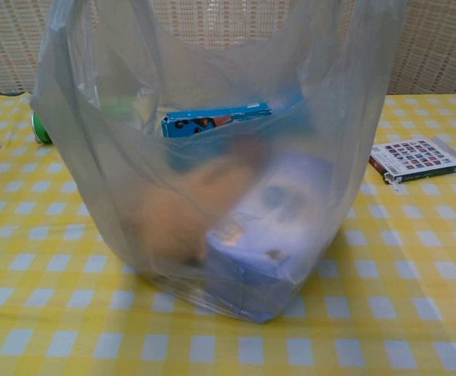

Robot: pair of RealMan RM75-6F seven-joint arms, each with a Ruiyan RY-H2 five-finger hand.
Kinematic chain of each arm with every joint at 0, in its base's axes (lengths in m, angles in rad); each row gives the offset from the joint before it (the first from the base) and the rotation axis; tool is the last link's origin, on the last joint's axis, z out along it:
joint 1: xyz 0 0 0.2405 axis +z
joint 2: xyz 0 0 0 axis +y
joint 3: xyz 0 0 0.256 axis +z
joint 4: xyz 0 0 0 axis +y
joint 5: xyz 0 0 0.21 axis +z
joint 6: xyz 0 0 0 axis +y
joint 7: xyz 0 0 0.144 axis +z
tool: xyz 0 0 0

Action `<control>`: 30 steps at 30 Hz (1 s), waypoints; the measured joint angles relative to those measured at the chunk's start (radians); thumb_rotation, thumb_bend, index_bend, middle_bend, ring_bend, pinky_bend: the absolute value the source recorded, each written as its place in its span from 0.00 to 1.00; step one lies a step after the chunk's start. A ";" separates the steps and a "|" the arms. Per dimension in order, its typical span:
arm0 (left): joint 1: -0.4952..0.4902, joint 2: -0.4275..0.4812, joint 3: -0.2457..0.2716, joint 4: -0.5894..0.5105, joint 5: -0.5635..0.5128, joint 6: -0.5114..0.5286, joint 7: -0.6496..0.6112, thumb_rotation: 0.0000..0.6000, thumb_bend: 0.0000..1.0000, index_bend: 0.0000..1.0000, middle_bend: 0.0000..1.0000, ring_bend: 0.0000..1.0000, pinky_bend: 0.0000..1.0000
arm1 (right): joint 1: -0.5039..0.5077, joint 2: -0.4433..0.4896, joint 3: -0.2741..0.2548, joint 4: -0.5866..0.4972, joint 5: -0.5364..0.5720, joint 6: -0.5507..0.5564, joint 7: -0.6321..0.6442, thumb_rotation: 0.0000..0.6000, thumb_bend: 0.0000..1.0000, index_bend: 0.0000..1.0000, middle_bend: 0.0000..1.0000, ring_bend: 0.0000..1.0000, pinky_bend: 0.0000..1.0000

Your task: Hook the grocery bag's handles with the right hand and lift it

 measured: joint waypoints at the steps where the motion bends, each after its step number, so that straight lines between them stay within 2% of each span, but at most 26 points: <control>1: -0.001 -0.001 0.000 0.002 0.001 -0.003 -0.001 1.00 0.14 0.04 0.14 0.09 0.00 | -0.002 0.000 -0.001 -0.001 -0.001 0.004 0.000 1.00 0.29 0.00 0.00 0.00 0.00; 8: -0.006 0.003 0.001 0.001 -0.001 -0.022 -0.007 1.00 0.14 0.03 0.14 0.09 0.00 | -0.003 -0.009 -0.004 0.009 -0.028 0.021 0.024 1.00 0.29 0.00 0.00 0.00 0.00; 14: -0.002 0.009 -0.009 0.008 -0.010 -0.015 -0.031 1.00 0.14 0.03 0.14 0.09 0.00 | 0.021 -0.016 -0.019 0.041 -0.097 0.028 0.166 1.00 0.29 0.00 0.00 0.00 0.00; 17: -0.003 0.010 -0.015 0.014 -0.018 -0.017 -0.043 1.00 0.14 0.03 0.14 0.09 0.00 | 0.048 -0.022 -0.029 0.074 -0.154 0.044 0.318 1.00 0.29 0.00 0.00 0.00 0.00; 27: -0.015 -0.007 -0.018 0.028 -0.019 -0.043 -0.029 1.00 0.14 0.03 0.14 0.09 0.00 | 0.200 -0.024 -0.065 0.154 -0.358 0.157 0.942 1.00 0.29 0.00 0.00 0.00 0.00; 30: -0.014 -0.007 -0.020 0.029 -0.020 -0.040 -0.030 1.00 0.14 0.03 0.14 0.09 0.00 | 0.256 -0.018 -0.080 0.158 -0.404 0.185 1.071 1.00 0.29 0.00 0.00 0.00 0.00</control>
